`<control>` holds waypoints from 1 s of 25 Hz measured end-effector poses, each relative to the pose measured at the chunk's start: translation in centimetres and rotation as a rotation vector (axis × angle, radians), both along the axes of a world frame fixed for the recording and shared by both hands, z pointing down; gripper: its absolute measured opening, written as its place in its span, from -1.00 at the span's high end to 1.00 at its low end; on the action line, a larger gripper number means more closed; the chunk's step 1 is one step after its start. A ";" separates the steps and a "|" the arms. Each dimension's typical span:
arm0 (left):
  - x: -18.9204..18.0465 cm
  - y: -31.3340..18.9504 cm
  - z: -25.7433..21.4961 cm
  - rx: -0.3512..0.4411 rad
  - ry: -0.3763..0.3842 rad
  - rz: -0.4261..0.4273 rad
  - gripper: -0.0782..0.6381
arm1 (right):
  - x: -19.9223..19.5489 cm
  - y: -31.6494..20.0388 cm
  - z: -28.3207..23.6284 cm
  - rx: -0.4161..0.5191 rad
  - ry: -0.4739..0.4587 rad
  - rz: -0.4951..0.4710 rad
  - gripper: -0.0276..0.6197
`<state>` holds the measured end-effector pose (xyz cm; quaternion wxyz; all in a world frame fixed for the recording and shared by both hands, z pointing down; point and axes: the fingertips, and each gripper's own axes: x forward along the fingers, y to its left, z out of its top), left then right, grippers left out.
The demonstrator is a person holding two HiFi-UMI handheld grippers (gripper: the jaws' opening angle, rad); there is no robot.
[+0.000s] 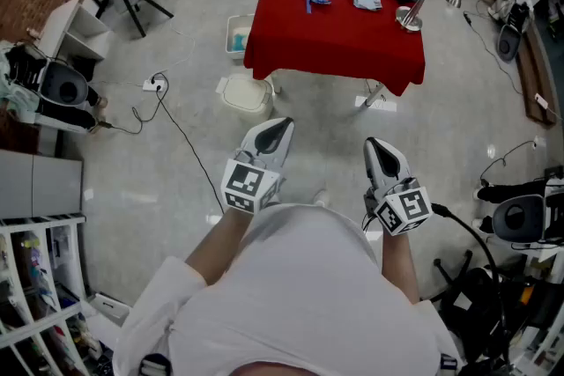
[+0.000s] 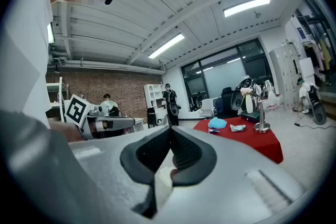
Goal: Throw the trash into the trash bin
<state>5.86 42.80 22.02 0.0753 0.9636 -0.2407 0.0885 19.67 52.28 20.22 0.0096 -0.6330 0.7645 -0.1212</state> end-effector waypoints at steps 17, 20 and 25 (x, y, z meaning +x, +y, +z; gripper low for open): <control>0.9 1.2 0.4 -0.007 -0.015 -0.015 0.77 | 1.0 0.5 0.6 -0.010 -0.022 -0.032 0.91; 1.2 1.6 0.6 -0.005 -0.013 -0.029 0.77 | 1.5 0.8 0.8 -0.009 -0.021 -0.039 0.91; 2.4 2.2 0.5 0.010 -0.010 -0.053 0.77 | 3.3 1.5 1.3 -0.009 -0.015 -0.051 0.91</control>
